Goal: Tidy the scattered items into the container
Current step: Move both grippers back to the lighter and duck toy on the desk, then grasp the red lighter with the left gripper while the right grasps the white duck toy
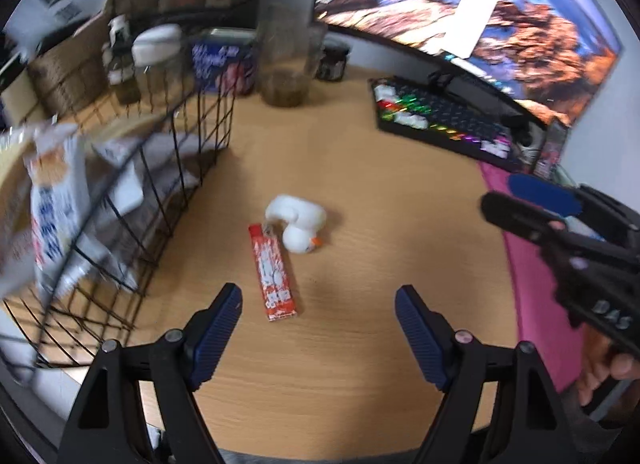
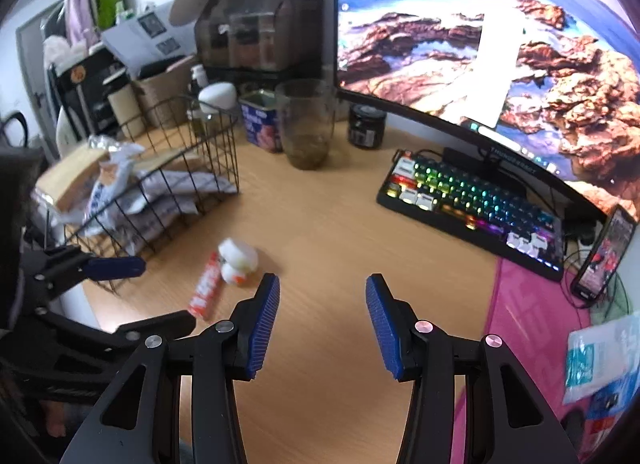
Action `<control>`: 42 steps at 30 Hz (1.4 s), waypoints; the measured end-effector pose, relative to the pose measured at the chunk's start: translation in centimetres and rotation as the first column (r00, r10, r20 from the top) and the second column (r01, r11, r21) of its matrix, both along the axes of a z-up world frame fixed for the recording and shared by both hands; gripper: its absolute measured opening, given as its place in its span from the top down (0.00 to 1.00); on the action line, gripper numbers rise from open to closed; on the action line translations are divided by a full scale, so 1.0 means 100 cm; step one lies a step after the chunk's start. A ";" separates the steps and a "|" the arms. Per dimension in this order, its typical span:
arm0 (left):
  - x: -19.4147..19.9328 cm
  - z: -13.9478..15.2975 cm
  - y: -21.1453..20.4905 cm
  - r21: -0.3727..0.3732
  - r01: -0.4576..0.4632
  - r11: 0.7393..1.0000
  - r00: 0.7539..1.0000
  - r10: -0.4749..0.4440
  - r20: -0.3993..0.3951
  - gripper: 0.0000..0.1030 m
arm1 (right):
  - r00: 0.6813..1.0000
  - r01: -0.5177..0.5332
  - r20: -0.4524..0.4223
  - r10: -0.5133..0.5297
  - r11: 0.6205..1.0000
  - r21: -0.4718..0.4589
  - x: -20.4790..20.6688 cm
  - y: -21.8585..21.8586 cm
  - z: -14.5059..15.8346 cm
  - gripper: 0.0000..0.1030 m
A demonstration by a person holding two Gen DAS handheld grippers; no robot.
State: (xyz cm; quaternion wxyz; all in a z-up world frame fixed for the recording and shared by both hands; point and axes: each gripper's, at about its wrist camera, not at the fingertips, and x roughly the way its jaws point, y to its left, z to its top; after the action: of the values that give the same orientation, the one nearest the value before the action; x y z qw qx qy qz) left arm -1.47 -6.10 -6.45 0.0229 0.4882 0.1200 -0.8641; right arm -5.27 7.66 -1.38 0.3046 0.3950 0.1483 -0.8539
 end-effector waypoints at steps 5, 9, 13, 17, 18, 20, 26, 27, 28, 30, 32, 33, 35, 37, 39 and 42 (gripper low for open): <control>-0.005 -0.031 -0.009 0.016 -0.122 0.992 0.990 0.121 0.068 0.21 | 0.989 -0.147 0.036 0.145 0.988 0.043 -0.014 -0.012 -0.018 0.54; -0.007 -0.042 -0.018 0.001 -0.169 0.986 0.981 0.168 0.095 0.21 | 0.962 -0.270 0.063 0.267 0.962 0.041 -0.021 -0.031 -0.030 0.54; -0.006 -0.047 -0.025 -0.010 -0.187 0.982 0.977 0.187 0.107 0.21 | 0.937 -0.339 0.100 0.334 0.940 0.043 -0.029 -0.060 -0.046 0.54; -0.005 -0.048 -0.028 -0.014 -0.179 0.984 0.978 0.180 0.102 0.21 | 0.912 -0.399 0.122 0.391 0.916 0.051 -0.029 -0.087 -0.060 0.54; -0.005 -0.047 -0.029 -0.004 -0.175 0.984 0.980 0.175 0.098 0.21 | 0.908 -0.408 0.127 0.399 0.912 0.049 -0.029 -0.092 -0.062 0.54; -0.005 -0.047 -0.027 -0.007 -0.163 0.987 0.982 0.163 0.094 0.21 | 0.904 -0.417 0.127 0.408 0.907 0.053 -0.028 -0.102 -0.065 0.54; -0.008 -0.049 -0.030 -0.007 -0.156 0.988 0.983 0.156 0.101 0.21 | 0.898 -0.426 0.159 0.411 0.902 0.072 -0.034 -0.123 -0.081 0.54; -0.007 -0.049 -0.031 -0.007 -0.158 0.987 0.982 0.158 0.100 0.21 | 0.897 -0.426 0.162 0.410 0.901 0.077 -0.034 -0.125 -0.083 0.54; -0.007 -0.049 -0.032 -0.008 -0.158 0.987 0.982 0.158 0.102 0.21 | 0.900 -0.421 0.165 0.403 0.903 0.087 -0.035 -0.127 -0.085 0.54; -0.007 -0.049 -0.032 -0.012 -0.153 0.988 0.983 0.154 0.102 0.21 | 0.902 -0.415 0.172 0.397 0.905 0.089 -0.036 -0.128 -0.088 0.54; -0.008 -0.049 -0.031 -0.017 -0.148 0.989 0.983 0.149 0.104 0.21 | 0.905 -0.405 0.184 0.383 0.908 0.105 -0.039 -0.129 -0.094 0.56; -0.009 -0.050 -0.031 -0.018 -0.146 0.989 0.984 0.147 0.105 0.21 | 0.907 -0.400 0.185 0.377 0.910 0.107 -0.040 -0.128 -0.096 0.57; -0.010 -0.050 -0.030 -0.024 -0.143 0.989 0.984 0.145 0.104 0.21 | 0.912 -0.387 0.184 0.365 0.916 0.100 -0.043 -0.124 -0.095 0.57; -0.013 -0.050 -0.028 -0.033 -0.137 0.990 0.985 0.140 0.105 0.21 | 0.917 -0.377 0.177 0.357 0.921 0.097 -0.045 -0.118 -0.094 0.57; -0.016 -0.050 -0.025 -0.037 -0.127 0.991 0.986 0.130 0.107 0.21 | 0.923 -0.363 0.174 0.344 0.927 0.094 -0.046 -0.112 -0.092 0.58; -0.020 -0.051 -0.019 -0.043 -0.105 0.994 0.989 0.109 0.104 0.21 | 0.931 -0.342 0.169 0.324 0.936 0.089 -0.046 -0.100 -0.088 0.58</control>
State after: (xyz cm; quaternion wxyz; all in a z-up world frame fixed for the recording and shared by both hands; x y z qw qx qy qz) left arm -3.51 -7.98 -11.50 0.0847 0.5260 0.1282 -0.8365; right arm -9.87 -2.37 -10.18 0.4317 0.4450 0.2393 -0.7472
